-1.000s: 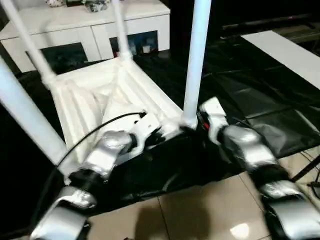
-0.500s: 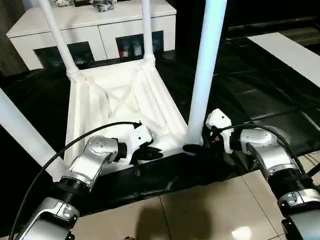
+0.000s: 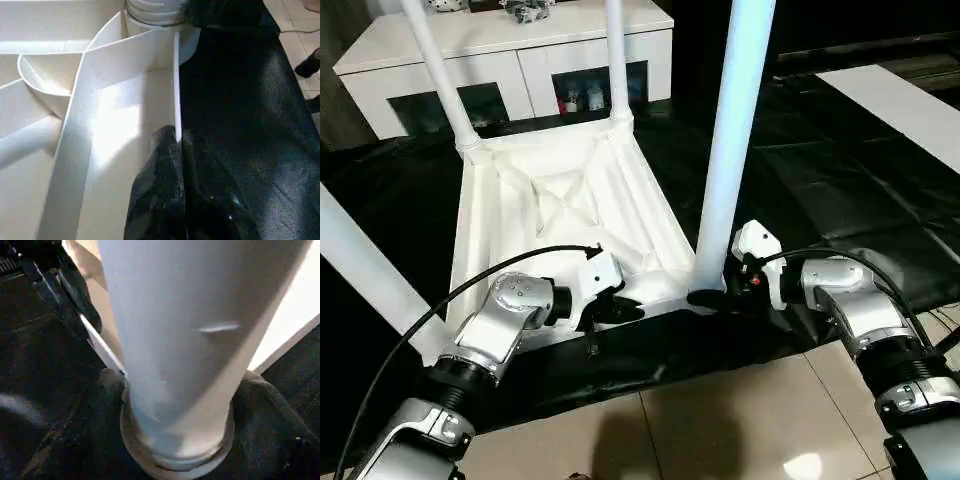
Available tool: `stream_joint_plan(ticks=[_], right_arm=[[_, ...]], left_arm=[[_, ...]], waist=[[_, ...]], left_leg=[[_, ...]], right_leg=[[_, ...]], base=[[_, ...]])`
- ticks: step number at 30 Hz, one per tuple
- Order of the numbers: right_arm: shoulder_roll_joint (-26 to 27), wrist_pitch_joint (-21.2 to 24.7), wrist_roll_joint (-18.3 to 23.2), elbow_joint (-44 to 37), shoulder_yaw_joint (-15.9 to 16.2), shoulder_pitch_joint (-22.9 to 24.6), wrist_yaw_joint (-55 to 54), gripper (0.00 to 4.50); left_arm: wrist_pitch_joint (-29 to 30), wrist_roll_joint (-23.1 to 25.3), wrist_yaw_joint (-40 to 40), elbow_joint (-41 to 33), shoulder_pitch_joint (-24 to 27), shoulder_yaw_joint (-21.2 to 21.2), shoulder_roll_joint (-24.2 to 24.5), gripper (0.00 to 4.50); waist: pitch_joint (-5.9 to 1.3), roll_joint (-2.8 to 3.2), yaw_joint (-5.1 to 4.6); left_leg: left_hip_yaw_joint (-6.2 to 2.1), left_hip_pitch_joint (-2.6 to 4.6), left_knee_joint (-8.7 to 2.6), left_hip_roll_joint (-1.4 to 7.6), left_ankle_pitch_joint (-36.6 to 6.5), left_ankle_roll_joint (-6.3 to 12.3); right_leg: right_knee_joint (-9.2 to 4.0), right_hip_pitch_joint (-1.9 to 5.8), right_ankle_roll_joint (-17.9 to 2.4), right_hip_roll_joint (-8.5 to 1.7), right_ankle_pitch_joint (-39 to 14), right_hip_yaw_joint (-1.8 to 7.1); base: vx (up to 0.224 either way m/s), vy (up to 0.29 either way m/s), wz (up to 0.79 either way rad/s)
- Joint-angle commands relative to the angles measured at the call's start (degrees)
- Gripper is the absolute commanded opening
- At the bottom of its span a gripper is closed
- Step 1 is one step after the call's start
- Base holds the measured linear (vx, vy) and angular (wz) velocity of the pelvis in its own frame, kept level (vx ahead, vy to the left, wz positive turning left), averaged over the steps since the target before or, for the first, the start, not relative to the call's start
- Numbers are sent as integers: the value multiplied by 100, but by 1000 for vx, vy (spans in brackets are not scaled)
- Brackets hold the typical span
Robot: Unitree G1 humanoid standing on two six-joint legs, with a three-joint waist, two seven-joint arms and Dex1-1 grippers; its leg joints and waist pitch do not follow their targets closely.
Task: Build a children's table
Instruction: Rotate leg to tighten
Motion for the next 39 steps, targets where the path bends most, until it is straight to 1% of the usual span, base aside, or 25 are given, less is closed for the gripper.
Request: stream_joint_plan(ticks=[1,6,7,8,9,10,11,12,14,17,18,20,21,24,26,27,28,29,30,31,32,34,37,38,39], right_arm=[[61,60,93,-181,11,23,122,288],[214,165,133,-172,-54,110,-127,273],[337,200,108,-114,-101,117,-408,270],[640,353,50,106,-243,59,-1149,270],[903,478,-18,296,-357,2,-1821,270],[1034,546,-40,396,-424,-33,-2165,269],[1368,776,-44,660,-615,-130,-3024,269],[1534,860,-18,809,-724,-185,-3447,269],[1751,926,57,1012,-893,-270,-3986,269],[2064,859,142,1347,-1167,-454,-4843,269],[2112,822,111,1416,-1175,-497,-4988,269],[2235,687,-62,1641,-1142,-634,-5379,269],[2279,651,-109,1720,-1147,-681,-5498,269],[2375,423,-143,1887,-1156,-776,-5497,269],[2448,168,-218,1939,-1081,-826,-5293,338],[2448,151,-235,1913,-1065,-822,-5274,338],[2443,142,-241,1883,-1064,-817,-5276,340],[2434,120,-237,1863,-1060,-818,-5247,360],[2405,101,-248,1822,-1039,-810,-5201,360],[2367,72,-255,1766,-1023,-797,-5154,380],[2324,27,-274,1734,-999,-795,-5113,384],[2060,-24,-353,1464,-826,-698,-4662,405],[1809,-20,-384,1136,-636,-529,-4059,405],[1367,-24,-302,499,-397,-171,-3047,405],[1338,-21,-292,455,-385,-146,-2983,405]], left_arm=[[18,-88,-34,-157,18,1,24,0],[22,-54,-2,-97,-5,-16,1,0],[30,-18,61,-39,-38,-23,-30,0],[52,101,321,150,-162,-21,-136,0],[76,215,584,338,-289,-18,-246,0],[101,274,727,430,-355,-18,-308,0],[179,433,1228,710,-561,11,-508,0],[236,490,1503,862,-680,38,-638,0],[332,567,1942,1070,-851,92,-833,0],[522,663,2648,1396,-1120,170,-1167,0],[508,681,2746,1465,-1164,168,-1220,0],[395,744,3032,1698,-1278,183,-1353,0],[322,768,3102,1786,-1313,188,-1389,0],[132,790,3075,1914,-1324,177,-1427,0],[-25,812,3022,1998,-1286,159,-1416,0],[-55,814,2985,1982,-1258,149,-1387,0],[-52,809,2973,1958,-1231,153,-1364,0],[-52,798,2961,1948,-1214,163,-1344,0],[-96,792,2914,1925,-1192,160,-1309,0],[-101,780,2879,1893,-1168,166,-1278,0],[-130,772,2836,1884,-1155,166,-1251,0],[-353,836,2568,1811,-1086,52,-1077,0],[-526,928,2392,1769,-1027,-58,-933,0],[-602,823,2107,1719,-930,-14,-820,0],[-592,811,2094,1714,-924,-5,-816,0]], waist=[[-422,-48,5],[-423,-35,-1],[-416,-24,-6],[-403,-3,-29],[-379,3,-39],[-365,-14,-96],[-362,-16,-135],[-340,18,-183],[-336,29,-223],[-339,62,-240],[-339,100,-234],[-344,71,-233],[-345,95,-240],[-347,92,-230],[-360,86,-225],[-361,59,-223],[-366,80,-216],[-358,53,-219],[-360,56,-217],[-354,28,-221],[-356,47,-216],[-356,38,-226],[-360,27,-210],[-370,33,-191],[-381,34,-171]], left_leg=[[5,97,-374,133,-1168,546],[1,98,-378,130,-1193,521],[0,96,-384,129,-1204,509],[8,101,-392,127,-1283,456],[-3,92,-419,120,-1376,388],[-23,83,-453,102,-1614,218],[-24,127,-462,92,-1913,73],[-42,150,-481,85,-2162,-55],[-66,178,-489,80,-2432,-181],[-77,197,-496,67,-2648,-216],[-93,186,-498,63,-2658,-214],[-90,155,-501,60,-2622,-155],[-79,177,-497,57,-2656,-143],[-79,150,-494,47,-2641,-58],[-77,128,-489,51,-2515,9],[-75,126,-492,57,-2486,25],[-72,125,-489,60,-2431,51],[-72,114,-498,65,-2431,71],[-78,110,-498,65,-2412,72],[-70,106,-502,66,-2423,85],[-76,111,-500,66,-2425,85],[-76,94,-501,69,-2383,101],[-69,80,-494,74,-2292,182],[-59,77,-479,81,-2138,255],[-48,99,-466,96,-2087,289]], right_leg=[[-219,322,-1562,-43,-614,76],[-217,325,-1557,-41,-621,71],[-220,320,-1554,-43,-641,74],[-232,303,-1546,-41,-725,85],[-248,303,-1511,-48,-876,82],[-272,316,-1401,-52,-1221,76],[-317,293,-1280,-59,-1606,77],[-349,265,-1191,-57,-1929,78],[-396,241,-1054,-57,-2235,74],[-434,216,-1002,-43,-2193,63],[-422,231,-1005,-44,-2162,51],[-431,244,-1005,-45,-2042,45],[-444,217,-1025,-38,-2005,49],[-441,238,-1055,-54,-1959,44],[-423,259,-1079,-59,-1829,47],[-421,262,-1088,-57,-1795,47],[-403,267,-1125,-58,-1716,51],[-404,270,-1135,-59,-1721,49],[-394,281,-1134,-61,-1735,47],[-409,277,-1118,-59,-1795,46],[-399,279,-1118,-68,-1827,46],[-407,282,-1086,-73,-1853,50],[-401,307,-1079,-63,-1680,52],[-394,337,-1093,-53,-1483,49],[-385,316,-1131,-55,-1381,59]], base=[[0,0,0],[0,0,0],[0,0,0],[0,0,0],[0,0,0],[0,0,0],[0,0,0],[0,0,0],[0,0,0],[0,0,0],[0,0,0],[0,0,0],[0,0,0],[0,0,0],[0,0,0],[0,0,0],[0,0,0],[0,0,0],[0,0,0],[0,0,0],[0,0,0],[0,0,0],[0,0,0],[0,0,0],[0,0,0]])
